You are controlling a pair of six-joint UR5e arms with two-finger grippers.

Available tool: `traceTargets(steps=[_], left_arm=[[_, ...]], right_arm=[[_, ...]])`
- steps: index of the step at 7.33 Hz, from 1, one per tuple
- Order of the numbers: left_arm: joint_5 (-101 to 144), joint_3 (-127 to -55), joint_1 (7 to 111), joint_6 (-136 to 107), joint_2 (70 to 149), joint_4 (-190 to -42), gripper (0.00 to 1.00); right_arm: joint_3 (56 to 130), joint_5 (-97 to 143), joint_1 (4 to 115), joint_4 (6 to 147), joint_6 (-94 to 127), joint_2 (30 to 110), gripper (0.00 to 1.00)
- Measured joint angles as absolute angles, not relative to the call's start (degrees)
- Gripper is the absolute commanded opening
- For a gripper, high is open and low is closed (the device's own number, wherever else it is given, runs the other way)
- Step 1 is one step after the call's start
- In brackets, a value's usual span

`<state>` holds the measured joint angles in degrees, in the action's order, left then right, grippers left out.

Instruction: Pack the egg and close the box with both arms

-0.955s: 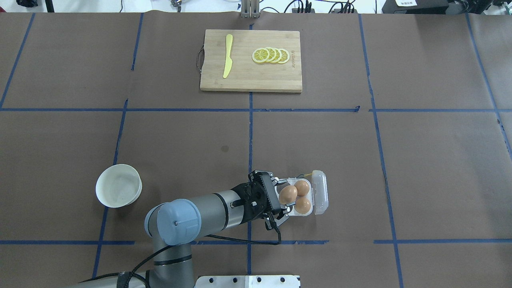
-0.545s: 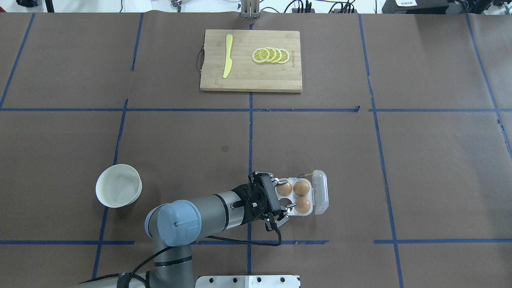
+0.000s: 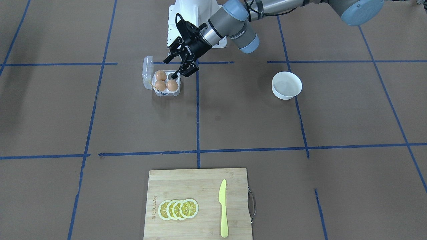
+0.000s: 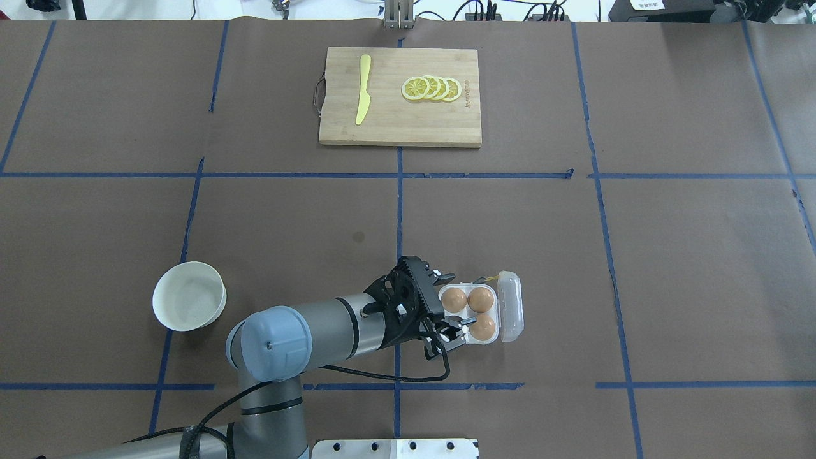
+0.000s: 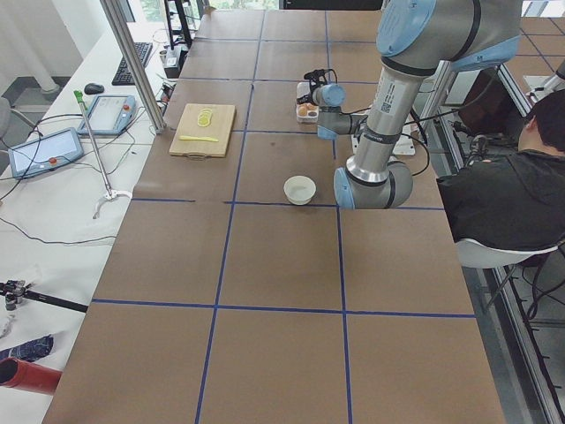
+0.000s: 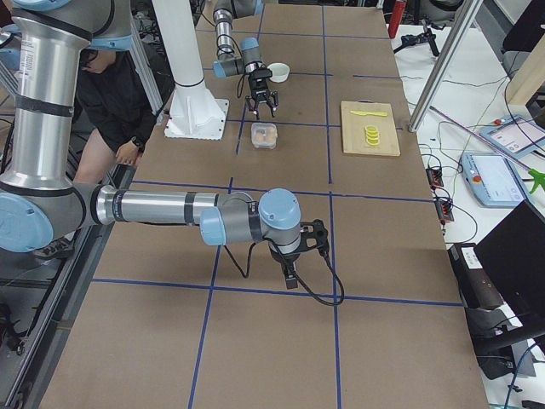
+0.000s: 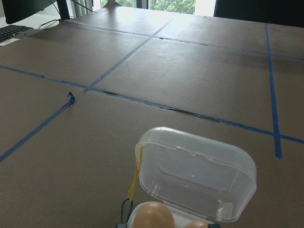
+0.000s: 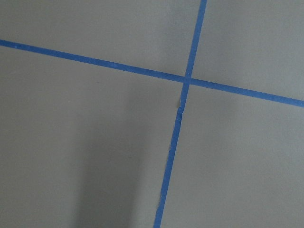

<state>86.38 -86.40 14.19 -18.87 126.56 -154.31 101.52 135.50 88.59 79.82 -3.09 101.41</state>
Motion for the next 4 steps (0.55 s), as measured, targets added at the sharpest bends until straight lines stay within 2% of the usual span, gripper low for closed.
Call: traceTargets(steps=[2, 4], left_arm=[[88.4, -90.4, 18.1, -20.7, 125.8, -143.5, 1.00], [93.6, -98.6, 25.2, -21.2, 124.1, -122.9, 1.00]], right_arm=[[101.5, 135.5, 88.6, 79.8, -3.1, 101.4, 1.00], [101.5, 135.5, 88.5, 79.8, -3.1, 101.4, 1.00]])
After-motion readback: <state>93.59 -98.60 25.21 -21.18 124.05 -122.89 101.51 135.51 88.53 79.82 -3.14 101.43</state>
